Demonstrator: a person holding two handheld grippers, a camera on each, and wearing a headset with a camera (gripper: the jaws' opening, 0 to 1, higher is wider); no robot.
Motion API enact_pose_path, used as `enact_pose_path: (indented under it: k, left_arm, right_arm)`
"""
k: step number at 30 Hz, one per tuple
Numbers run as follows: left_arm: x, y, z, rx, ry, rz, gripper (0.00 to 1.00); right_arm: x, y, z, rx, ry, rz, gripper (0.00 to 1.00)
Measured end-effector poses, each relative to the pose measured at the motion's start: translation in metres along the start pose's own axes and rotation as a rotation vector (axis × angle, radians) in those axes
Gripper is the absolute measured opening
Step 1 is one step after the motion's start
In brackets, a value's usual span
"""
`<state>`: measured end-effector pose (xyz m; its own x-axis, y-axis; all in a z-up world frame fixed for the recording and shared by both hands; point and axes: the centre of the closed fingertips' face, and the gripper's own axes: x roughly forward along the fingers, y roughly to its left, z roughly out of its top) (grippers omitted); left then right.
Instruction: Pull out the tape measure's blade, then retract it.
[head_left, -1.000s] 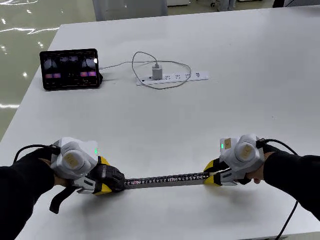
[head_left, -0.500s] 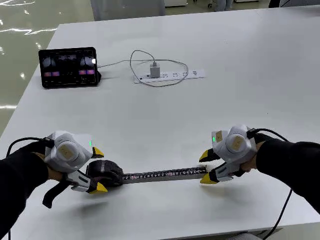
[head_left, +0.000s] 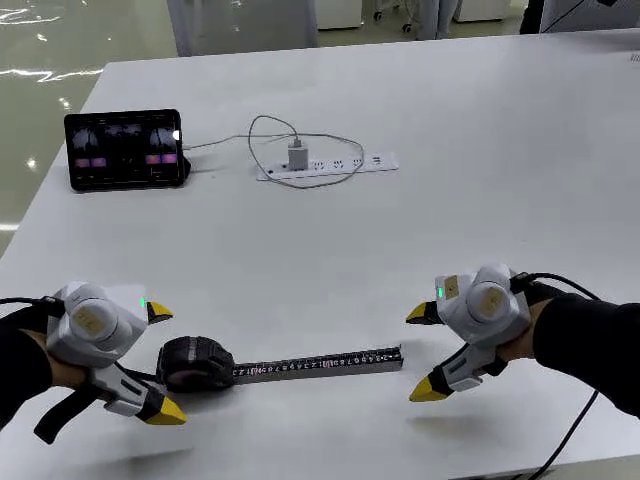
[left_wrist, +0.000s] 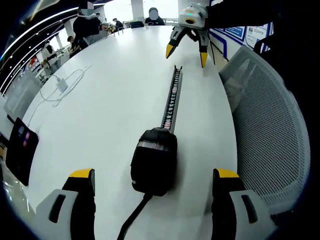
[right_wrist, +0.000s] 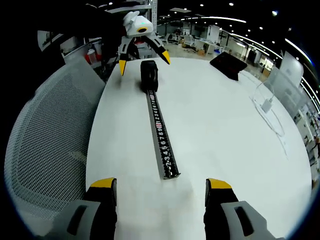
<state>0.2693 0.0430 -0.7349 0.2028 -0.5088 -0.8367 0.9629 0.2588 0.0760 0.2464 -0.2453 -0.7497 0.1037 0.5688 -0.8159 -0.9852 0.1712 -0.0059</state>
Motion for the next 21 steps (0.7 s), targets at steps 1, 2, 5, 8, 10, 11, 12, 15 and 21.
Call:
enact_pose_path:
  k: [1, 2, 5, 8, 10, 11, 12, 15, 21]
  left_arm:
    - [-0.001, 0.002, -0.001, -0.008, -0.006, 0.004, 0.99]
    - [-0.004, 0.001, -0.002, -0.018, -0.010, -0.003, 0.99]
    - [-0.009, -0.002, -0.005, -0.032, -0.005, 0.000, 0.99]
    - [-0.014, -0.006, -0.009, -0.055, -0.009, 0.005, 0.99]
    - [-0.017, -0.008, -0.012, -0.069, -0.012, 0.028, 0.99]
    - [-0.016, -0.011, -0.013, -0.081, -0.018, 0.018, 0.99]
    - [-0.017, -0.015, -0.017, -0.101, -0.008, 0.000, 0.99]
    - [-0.018, -0.017, -0.022, -0.118, -0.013, 0.015, 0.99]
    - [-0.022, -0.003, -0.015, -0.260, -0.118, 0.115, 0.99]
  right_arm:
    - [-0.001, 0.000, -0.002, 0.018, 0.001, -0.005, 0.81]
    - [-0.002, 0.001, -0.002, 0.054, -0.005, -0.010, 0.88]
    - [-0.006, -0.001, -0.005, 0.070, -0.015, -0.035, 0.99]
    - [-0.010, 0.001, -0.010, 0.093, -0.024, -0.047, 0.99]
    - [-0.013, 0.004, -0.014, 0.109, -0.025, -0.042, 0.99]
    - [-0.014, 0.004, -0.016, 0.108, -0.022, -0.052, 0.99]
    - [-0.017, 0.001, -0.018, 0.097, -0.024, -0.087, 0.99]
    - [-0.023, 0.001, -0.025, 0.153, -0.025, -0.105, 0.99]
    - [-0.032, 0.000, -0.035, 0.261, -0.075, -0.150, 0.99]
